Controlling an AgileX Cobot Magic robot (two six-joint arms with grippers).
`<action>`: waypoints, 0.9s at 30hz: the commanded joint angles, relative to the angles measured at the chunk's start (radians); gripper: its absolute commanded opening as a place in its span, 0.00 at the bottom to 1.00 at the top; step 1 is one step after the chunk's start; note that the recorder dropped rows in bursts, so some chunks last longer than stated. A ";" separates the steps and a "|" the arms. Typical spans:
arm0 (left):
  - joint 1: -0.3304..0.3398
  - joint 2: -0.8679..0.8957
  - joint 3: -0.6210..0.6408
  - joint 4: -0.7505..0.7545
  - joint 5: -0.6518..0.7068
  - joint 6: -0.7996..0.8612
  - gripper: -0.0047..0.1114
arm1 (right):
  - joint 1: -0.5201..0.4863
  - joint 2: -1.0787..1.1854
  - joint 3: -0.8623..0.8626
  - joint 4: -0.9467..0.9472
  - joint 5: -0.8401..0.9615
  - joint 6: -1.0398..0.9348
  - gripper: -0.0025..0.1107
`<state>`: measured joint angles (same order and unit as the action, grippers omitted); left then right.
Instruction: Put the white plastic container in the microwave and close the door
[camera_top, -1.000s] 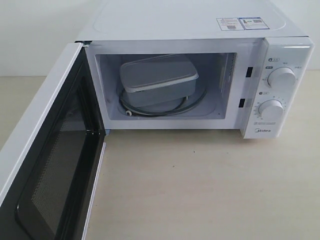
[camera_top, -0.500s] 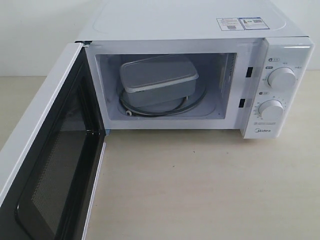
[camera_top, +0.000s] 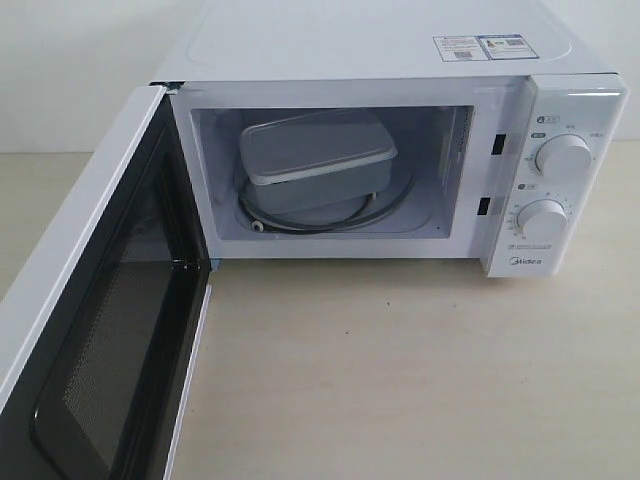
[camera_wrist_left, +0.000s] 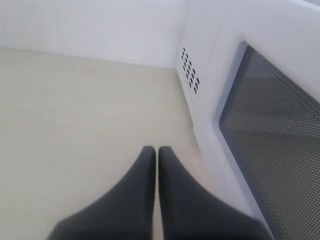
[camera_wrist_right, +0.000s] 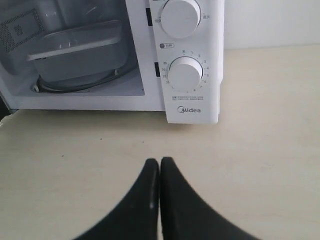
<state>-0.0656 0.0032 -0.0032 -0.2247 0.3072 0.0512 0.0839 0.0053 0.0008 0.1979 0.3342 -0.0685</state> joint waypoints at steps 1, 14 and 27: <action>-0.004 -0.003 0.003 0.001 -0.001 0.000 0.08 | -0.004 -0.005 -0.001 -0.051 -0.001 0.022 0.02; -0.004 -0.003 0.003 0.001 -0.001 0.000 0.08 | -0.004 -0.005 -0.001 -0.020 0.007 0.097 0.02; -0.004 -0.003 0.003 0.001 -0.003 0.000 0.08 | -0.004 -0.005 -0.001 -0.020 0.007 0.097 0.02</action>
<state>-0.0656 0.0032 -0.0032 -0.2247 0.3072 0.0512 0.0839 0.0053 0.0008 0.1741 0.3455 0.0298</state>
